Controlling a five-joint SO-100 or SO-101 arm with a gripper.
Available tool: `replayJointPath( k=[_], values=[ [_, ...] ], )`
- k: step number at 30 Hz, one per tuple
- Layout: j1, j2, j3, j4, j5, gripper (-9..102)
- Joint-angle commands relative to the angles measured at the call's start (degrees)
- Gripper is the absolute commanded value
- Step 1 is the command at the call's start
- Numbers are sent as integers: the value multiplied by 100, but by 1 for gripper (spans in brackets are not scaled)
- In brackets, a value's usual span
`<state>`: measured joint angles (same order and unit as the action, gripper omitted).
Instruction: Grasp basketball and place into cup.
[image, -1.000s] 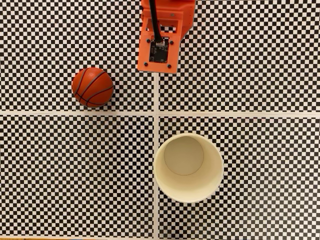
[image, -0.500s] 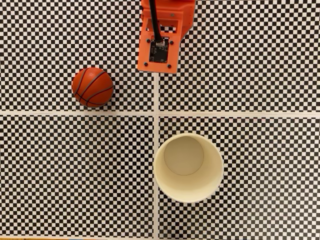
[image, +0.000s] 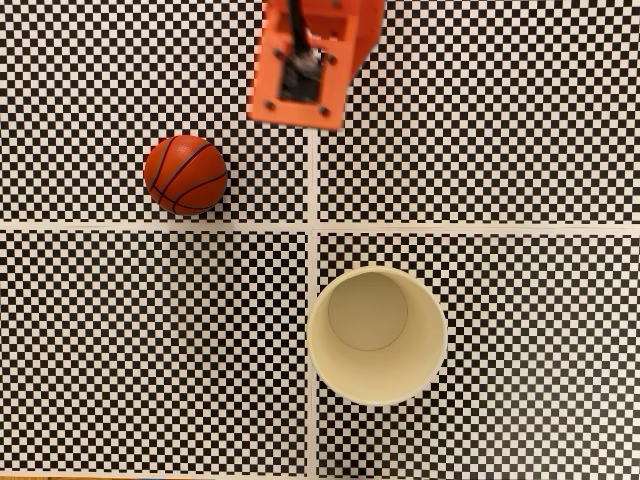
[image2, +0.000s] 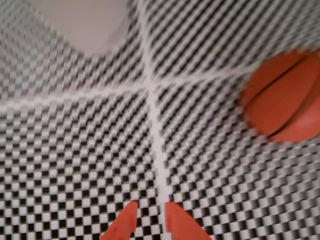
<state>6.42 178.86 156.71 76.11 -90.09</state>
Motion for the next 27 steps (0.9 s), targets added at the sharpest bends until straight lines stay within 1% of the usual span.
replayJointPath(
  k=[1,5,11,17,19,22,27],
  values=[
    [176,-642,-1222,132,-35,-1],
    [229,-1248,-2065,70,123,-1],
    [299,-2558,-3832,-9,202,-1],
    [536,-3454,-4878,-984,176,-1],
    [686,-3858,-5256,-1187,44,-1],
    [967,-4553,-5915,-1143,-158,-1],
    [1661,-5054,-5985,-1125,-422,-1]
  ],
)
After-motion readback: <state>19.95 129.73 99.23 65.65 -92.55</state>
